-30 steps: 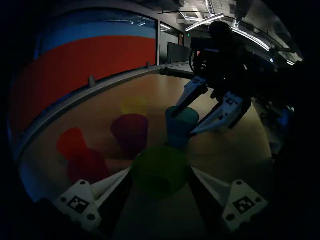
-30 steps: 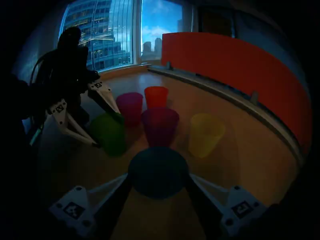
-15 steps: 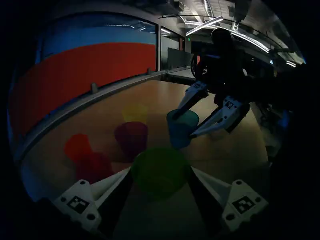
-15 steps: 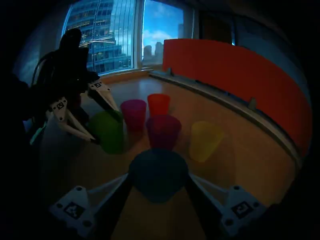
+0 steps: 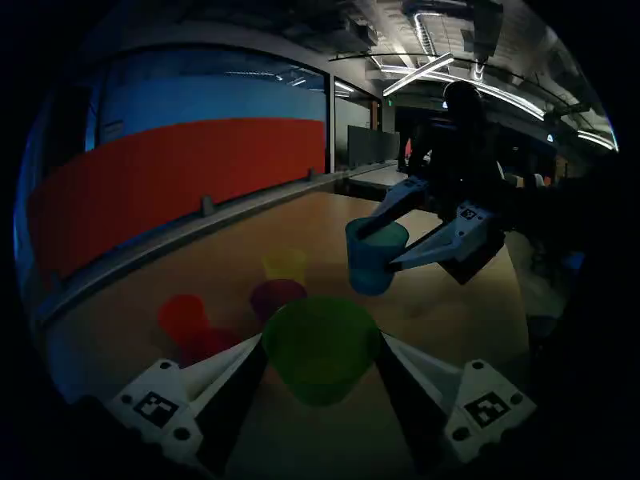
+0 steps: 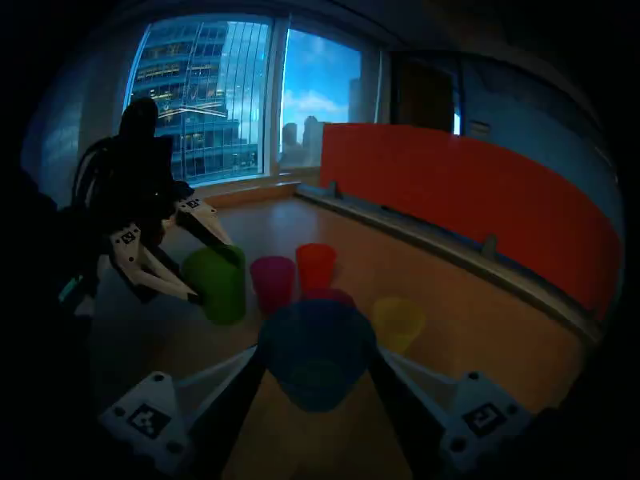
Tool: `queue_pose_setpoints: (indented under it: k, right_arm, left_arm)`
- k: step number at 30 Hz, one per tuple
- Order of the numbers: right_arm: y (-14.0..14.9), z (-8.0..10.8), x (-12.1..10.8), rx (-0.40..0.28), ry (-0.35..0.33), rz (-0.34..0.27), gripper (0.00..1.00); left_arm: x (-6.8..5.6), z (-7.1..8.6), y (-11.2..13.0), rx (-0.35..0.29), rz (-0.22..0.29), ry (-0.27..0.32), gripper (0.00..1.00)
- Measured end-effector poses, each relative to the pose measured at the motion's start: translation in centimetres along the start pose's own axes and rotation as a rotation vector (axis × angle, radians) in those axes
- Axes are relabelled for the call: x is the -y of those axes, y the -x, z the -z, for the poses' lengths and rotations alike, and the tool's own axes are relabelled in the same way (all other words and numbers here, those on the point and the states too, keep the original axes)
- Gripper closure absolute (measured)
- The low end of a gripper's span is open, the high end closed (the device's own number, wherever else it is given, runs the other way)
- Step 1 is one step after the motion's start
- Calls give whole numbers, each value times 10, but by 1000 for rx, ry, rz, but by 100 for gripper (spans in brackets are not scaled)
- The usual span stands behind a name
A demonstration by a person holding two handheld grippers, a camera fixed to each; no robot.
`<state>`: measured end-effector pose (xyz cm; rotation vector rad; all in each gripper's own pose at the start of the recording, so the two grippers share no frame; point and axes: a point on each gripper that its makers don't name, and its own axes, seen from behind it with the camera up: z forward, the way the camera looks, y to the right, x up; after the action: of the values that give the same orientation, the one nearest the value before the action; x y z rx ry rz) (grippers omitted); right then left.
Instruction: Pour water
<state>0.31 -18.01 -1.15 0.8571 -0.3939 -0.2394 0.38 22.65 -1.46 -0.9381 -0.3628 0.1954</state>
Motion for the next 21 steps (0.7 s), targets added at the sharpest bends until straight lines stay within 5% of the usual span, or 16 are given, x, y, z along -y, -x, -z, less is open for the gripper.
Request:
queue_pose_setpoints:
  k: [21]
  right_arm:
    - [-65, 22, 7, -216, 30, -16, 10]
  left_arm:
    - [5, 39, -53, -186, 28, -40, 11]
